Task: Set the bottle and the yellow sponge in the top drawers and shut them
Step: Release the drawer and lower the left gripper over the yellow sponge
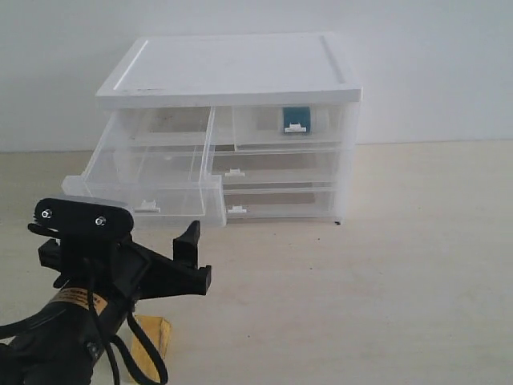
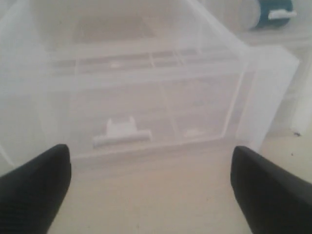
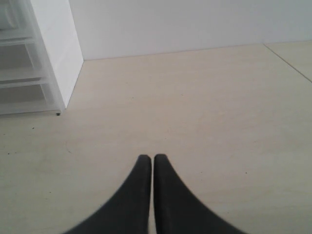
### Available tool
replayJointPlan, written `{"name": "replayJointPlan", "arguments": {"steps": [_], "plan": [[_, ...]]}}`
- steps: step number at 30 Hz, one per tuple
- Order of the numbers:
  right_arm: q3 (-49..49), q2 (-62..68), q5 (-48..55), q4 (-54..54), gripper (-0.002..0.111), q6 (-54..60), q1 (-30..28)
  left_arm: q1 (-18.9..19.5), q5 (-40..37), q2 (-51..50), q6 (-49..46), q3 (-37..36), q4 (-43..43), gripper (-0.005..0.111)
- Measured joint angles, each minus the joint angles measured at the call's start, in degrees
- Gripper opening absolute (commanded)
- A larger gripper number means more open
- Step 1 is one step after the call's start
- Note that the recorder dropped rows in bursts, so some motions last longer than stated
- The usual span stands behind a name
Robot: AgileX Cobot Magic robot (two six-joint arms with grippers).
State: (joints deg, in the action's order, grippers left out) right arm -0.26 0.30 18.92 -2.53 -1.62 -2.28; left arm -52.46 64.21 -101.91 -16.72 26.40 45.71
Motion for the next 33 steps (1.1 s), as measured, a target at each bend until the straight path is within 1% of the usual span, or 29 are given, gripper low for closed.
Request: {"name": "replayJointPlan", "arguments": {"steps": [5, 8, 14, 17, 19, 20, 21, 22, 23, 24, 25, 26, 27, 29, 33], "plan": [[0.0, 0.0, 0.0, 0.0, 0.0, 0.0, 0.0, 0.0, -8.3, 2.6, -3.0, -0.1, 2.5, 0.083], [0.0, 0.0, 0.0, 0.0, 0.0, 0.0, 0.0, 0.0, -14.2, 6.0, -7.1, -0.1, 5.4, 0.083], [0.0, 0.0, 0.0, 0.0, 0.0, 0.0, 0.0, 0.0, -27.8, 15.3, -23.1, -0.1, 15.9, 0.083], [0.0, 0.0, 0.0, 0.0, 0.0, 0.0, 0.0, 0.0, -33.2, 19.5, -30.6, -0.2, 21.5, 0.082], [0.0, 0.0, 0.0, 0.0, 0.0, 0.0, 0.0, 0.0, -36.3, 21.4, -36.9, -0.2, 26.9, 0.082], [0.0, 0.0, 0.0, 0.0, 0.0, 0.0, 0.0, 0.0, -38.2, 23.1, -44.1, -0.2, 33.8, 0.082], [0.0, 0.0, 0.0, 0.0, 0.0, 0.0, 0.0, 0.0, -38.6, 23.4, -47.5, -0.1, 37.8, 0.082], [0.0, 0.0, 0.0, 0.0, 0.0, 0.0, 0.0, 0.0, -40.5, 23.6, -57.9, 0.7, 46.3, 0.082], [0.0, 0.0, 0.0, 0.0, 0.0, 0.0, 0.0, 0.0, -41.8, 23.6, -63.5, 1.2, 48.6, 0.082], [0.0, 0.0, 0.0, 0.0, 0.0, 0.0, 0.0, 0.0, -45.3, 23.7, -71.9, 2.0, 51.7, 0.082], [0.0, 0.0, 0.0, 0.0, 0.0, 0.0, 0.0, 0.0, -46.8, 23.7, -74.1, 2.2, 52.3, 0.082], [0.0, 0.0, 0.0, 0.0, 0.0, 0.0, 0.0, 0.0, -50.4, 23.8, -78.8, 3.2, 53.2, 0.082], [0.0, 0.0, 0.0, 0.0, 0.0, 0.0, 0.0, 0.0, -52.3, 23.8, -81.5, 3.8, 53.5, 0.082], [0.0, 0.0, 0.0, 0.0, 0.0, 0.0, 0.0, 0.0, -52.9, 23.8, -83.4, 4.2, 53.5, 0.082], [0.0, 0.0, 0.0, 0.0, 0.0, 0.0, 0.0, 0.0, -53.9, 23.8, -85.3, 4.2, 50.5, 0.082]]}}
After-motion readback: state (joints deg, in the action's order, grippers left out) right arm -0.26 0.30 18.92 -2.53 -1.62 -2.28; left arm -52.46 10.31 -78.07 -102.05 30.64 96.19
